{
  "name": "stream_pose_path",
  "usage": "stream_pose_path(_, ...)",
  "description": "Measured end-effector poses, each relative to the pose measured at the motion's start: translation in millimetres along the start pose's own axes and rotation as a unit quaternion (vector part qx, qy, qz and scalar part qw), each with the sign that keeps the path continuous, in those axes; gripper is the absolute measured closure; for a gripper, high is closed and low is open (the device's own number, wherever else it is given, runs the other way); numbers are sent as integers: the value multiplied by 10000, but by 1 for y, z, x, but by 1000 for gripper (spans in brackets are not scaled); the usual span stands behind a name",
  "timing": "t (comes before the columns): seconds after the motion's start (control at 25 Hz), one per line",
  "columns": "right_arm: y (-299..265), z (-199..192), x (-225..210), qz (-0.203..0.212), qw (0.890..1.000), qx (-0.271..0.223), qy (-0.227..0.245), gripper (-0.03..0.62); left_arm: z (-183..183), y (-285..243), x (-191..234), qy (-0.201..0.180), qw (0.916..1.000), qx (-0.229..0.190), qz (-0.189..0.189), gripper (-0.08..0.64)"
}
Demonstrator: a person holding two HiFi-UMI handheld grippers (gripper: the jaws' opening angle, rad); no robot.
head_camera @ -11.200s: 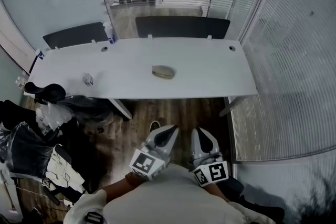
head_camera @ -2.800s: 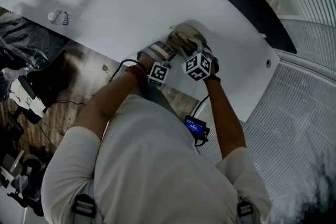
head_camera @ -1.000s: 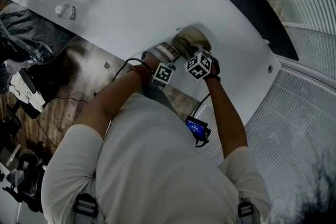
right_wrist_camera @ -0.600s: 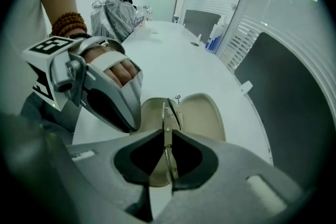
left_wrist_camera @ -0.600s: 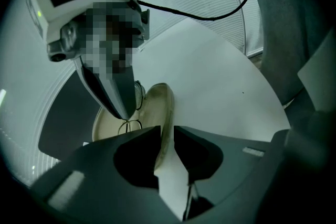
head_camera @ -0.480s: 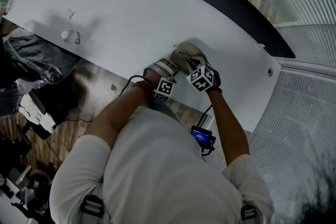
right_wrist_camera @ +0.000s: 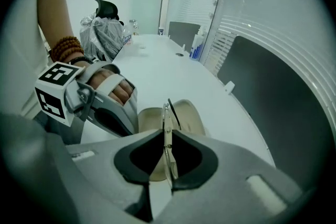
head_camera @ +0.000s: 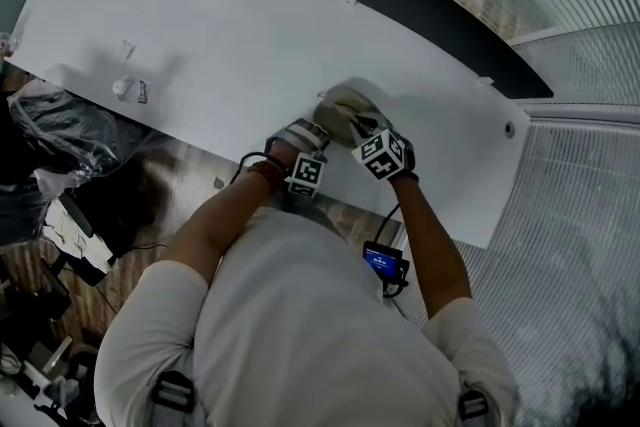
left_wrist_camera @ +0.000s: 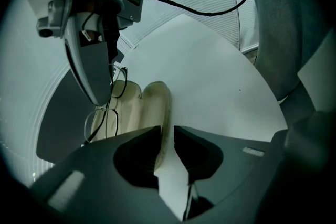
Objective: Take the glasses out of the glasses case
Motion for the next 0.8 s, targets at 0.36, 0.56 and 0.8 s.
stream_pose_path(0.36, 28, -45, -21, -253, 9964, -166, -790, 545, -6, -1, -2, -194, 9998, 64, 15, 482)
stream_pose_path(0.56, 36, -94, -33, -376, 9899, -47, -1369, 545, -8, 1, -4, -220, 9998, 28, 28, 482)
stream_pose_path(0.8, 25, -145, -38, -283, 9821, 215, -1850, 545, -9, 1, -2, -165, 9998, 76, -5, 483)
Point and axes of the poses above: the fingertips, and each gripper's own axes: y backward along the fingers, x to its left, z out of its top, the point moved 3 cm from there along y, backward along the fingers, and after that the axes turned 14 degrees about x, right-handed, at the moved point
